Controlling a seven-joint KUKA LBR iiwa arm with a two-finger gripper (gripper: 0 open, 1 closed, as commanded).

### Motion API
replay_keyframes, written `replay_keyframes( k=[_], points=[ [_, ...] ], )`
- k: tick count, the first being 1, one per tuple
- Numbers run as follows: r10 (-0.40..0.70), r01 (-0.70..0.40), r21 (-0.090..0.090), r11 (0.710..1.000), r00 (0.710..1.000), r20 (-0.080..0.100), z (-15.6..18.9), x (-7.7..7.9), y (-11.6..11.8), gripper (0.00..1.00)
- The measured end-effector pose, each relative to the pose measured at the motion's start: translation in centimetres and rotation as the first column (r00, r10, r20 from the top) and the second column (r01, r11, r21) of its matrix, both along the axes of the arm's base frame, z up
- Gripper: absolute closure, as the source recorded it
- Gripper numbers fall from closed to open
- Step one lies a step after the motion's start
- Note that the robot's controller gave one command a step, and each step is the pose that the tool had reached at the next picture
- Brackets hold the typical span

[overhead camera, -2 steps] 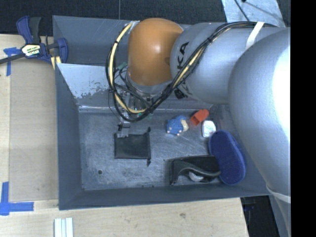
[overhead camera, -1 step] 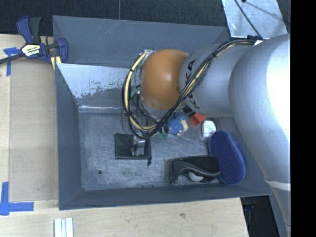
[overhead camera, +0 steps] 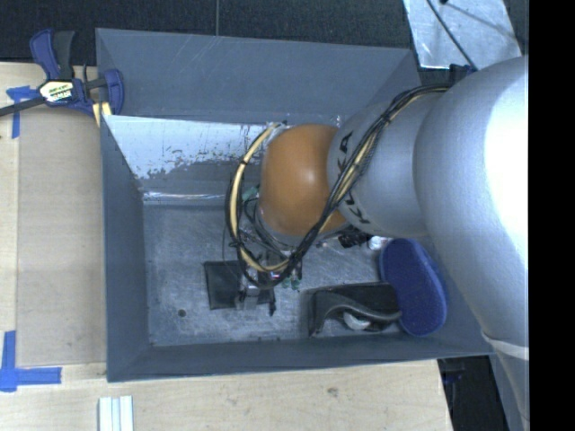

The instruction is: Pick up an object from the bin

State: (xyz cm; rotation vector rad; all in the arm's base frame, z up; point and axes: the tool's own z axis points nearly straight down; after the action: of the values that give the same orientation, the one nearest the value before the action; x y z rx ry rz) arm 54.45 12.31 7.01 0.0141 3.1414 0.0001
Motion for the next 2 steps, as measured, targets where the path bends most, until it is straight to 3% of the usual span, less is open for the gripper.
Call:
replay_keyframes(
  k=[1,2],
  points=[
    [0.379,-0.379,-0.002,0.925,0.925,0.009,6.9,0.5,-0.7,0.00],
    [0.402,-0.402,0.001,0.916,0.916,-0.004,-0.3,-0.4,-1.7,0.00]
  ],
)
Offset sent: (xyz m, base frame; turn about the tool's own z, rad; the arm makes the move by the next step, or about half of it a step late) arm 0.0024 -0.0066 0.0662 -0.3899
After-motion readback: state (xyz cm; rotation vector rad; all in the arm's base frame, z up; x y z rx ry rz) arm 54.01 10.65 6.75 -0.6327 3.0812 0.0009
